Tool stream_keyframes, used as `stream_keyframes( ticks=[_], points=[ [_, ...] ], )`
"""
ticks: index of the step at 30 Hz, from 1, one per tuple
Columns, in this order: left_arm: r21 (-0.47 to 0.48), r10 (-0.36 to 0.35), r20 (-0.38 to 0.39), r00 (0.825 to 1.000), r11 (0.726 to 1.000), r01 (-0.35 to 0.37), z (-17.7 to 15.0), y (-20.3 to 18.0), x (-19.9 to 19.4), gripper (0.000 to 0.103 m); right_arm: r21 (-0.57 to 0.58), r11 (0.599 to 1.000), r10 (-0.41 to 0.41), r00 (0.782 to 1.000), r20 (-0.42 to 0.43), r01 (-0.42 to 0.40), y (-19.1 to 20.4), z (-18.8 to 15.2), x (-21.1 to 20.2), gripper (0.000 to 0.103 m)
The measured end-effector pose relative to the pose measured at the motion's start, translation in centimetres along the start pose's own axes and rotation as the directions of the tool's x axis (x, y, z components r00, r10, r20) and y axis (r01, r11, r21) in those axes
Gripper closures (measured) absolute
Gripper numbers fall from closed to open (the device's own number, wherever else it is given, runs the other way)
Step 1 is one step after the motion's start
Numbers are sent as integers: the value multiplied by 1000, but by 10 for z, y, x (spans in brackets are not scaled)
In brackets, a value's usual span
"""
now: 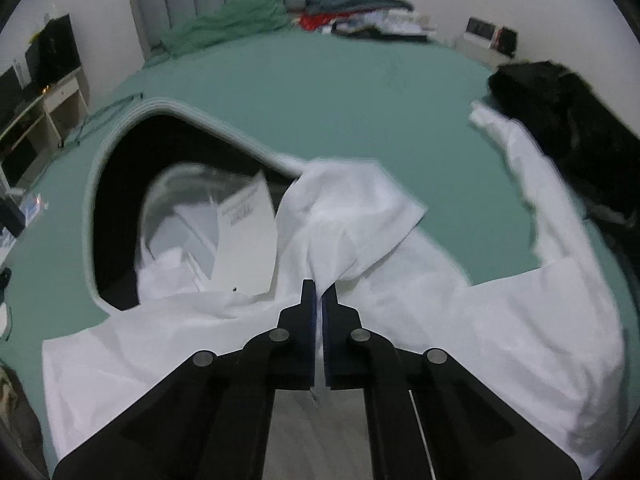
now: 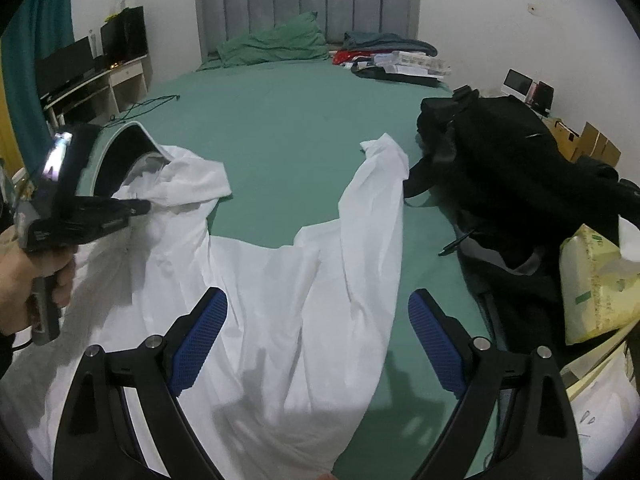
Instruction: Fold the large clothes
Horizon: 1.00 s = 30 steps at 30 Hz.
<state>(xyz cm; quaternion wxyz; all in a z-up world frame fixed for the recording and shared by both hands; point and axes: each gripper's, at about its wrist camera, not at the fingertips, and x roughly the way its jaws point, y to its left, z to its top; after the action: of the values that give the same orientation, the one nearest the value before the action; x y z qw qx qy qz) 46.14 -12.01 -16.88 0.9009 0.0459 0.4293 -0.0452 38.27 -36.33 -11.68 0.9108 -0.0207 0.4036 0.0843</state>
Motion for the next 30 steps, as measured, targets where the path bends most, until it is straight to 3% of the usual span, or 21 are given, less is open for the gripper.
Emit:
stream_keyframes(
  ticks=[6,10,14,17,19,20,21,27,30],
  points=[
    [41,-87,55,995,996,85,4,-37,-50,100,38,999,-5,1000,25,5,-14,2,-9,12],
    [88,-142,48,989,987,138,-4,-67,-70,100,87,996,-3,999,35,0,-30,2,-17,12],
    [81,-207,-25,978,975,208,-28,-80,-77,100,125,992,7,999,43,-12,-43,0,-23,12],
    [121,-201,-161,966,968,221,-53,-95,-63,99,138,990,4,999,44,-10,-50,-1,-27,12],
    [128,-192,-235,953,966,226,-64,-99,-54,83,142,990,6,999,46,-12,-52,0,-29,12],
    [125,-187,-244,952,967,222,-65,-100,-54,57,143,990,6,999,46,-13,-53,0,-30,12],
    [120,-185,-223,957,969,215,-62,-101,-57,46,143,990,8,999,45,-15,-54,-1,-30,12],
    [181,-169,-117,979,965,189,-27,-135,-61,46,160,987,19,999,42,-25,-59,-2,-31,12],
    [202,-113,-163,980,969,145,-23,-154,-31,46,168,986,19,999,41,-26,-63,-2,-32,11]
  ],
)
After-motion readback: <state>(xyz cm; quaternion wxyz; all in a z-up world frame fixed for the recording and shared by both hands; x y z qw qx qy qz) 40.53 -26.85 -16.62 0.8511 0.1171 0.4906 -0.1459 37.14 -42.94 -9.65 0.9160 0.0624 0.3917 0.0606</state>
